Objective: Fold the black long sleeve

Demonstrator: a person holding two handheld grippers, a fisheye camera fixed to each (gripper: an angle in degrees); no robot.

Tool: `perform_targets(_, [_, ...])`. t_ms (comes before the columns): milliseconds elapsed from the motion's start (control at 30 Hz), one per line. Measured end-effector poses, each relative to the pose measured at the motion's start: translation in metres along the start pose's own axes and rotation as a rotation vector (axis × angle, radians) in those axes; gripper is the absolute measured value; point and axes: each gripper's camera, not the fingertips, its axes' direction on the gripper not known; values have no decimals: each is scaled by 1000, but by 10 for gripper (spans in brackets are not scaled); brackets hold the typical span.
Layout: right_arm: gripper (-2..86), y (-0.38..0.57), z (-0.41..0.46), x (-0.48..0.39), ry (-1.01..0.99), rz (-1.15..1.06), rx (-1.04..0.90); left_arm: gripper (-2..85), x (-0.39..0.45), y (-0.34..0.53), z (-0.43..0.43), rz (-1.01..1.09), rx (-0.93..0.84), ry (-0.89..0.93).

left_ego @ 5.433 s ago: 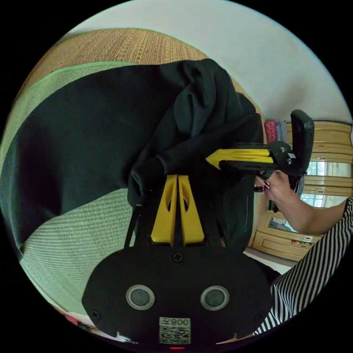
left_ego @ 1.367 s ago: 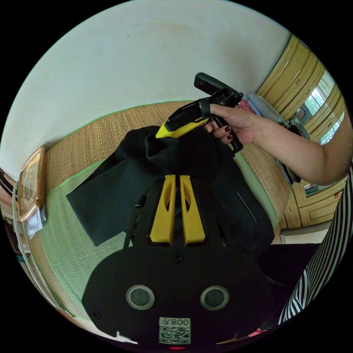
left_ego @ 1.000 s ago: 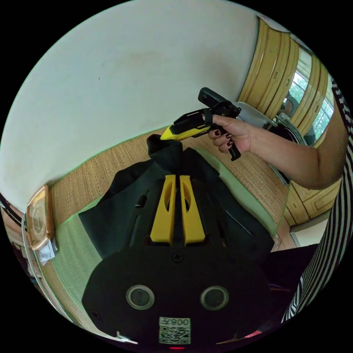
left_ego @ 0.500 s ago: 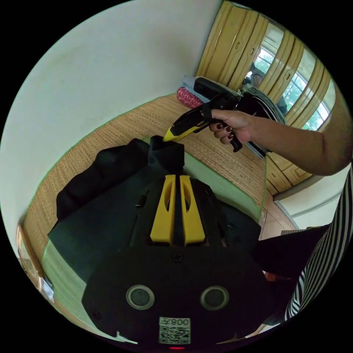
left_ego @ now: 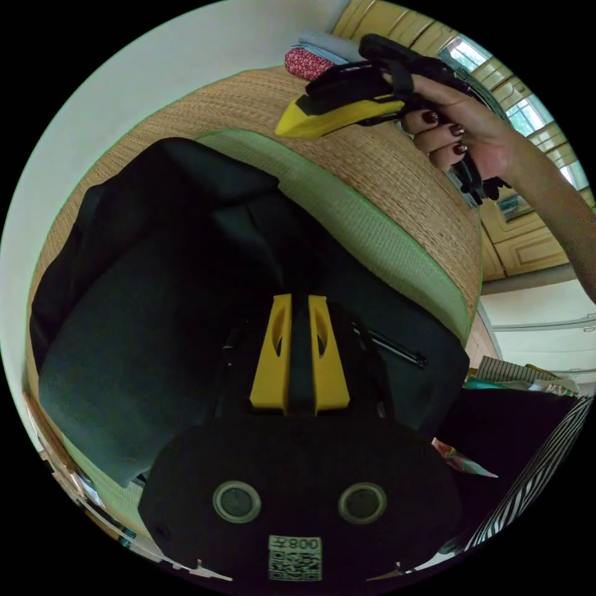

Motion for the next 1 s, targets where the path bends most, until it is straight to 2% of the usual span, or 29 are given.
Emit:
perform_targets(67, [1,-2,14,-17,68,-61,-32,52,-11,1,0,-28,9,27])
perform_targets(167, [0,-3,57,-40,166,-175,-183,52,-26,4,1,-53,20,49])
perform_targets(233, [0,5,95,-42,347,-224,-314,49,-36,9,-1,-77,39,77])
perform_targets(367, [0,27,132,-32,543,-265,-458,30,-59,31,-15,-119,98,165])
perform_targets(500, [0,40,131,-26,549,-273,-455,11,-90,73,-55,-210,206,149])
perform_targets(567, [0,43,127,-26,518,-264,-437,6,-130,110,-82,-374,244,-1])
perform_targets(667, [0,48,119,-39,503,-296,-372,3,-191,158,-99,-625,285,-91])
perform_targets(733, [0,47,119,-43,519,-311,-317,2,-222,180,-90,-748,238,-137])
perform_targets(833, [0,46,134,-26,573,-256,-373,1,-256,205,-62,-826,128,7])
perform_targets(1000, [0,53,120,-34,545,-281,-266,1,-264,237,-105,-796,363,-30])
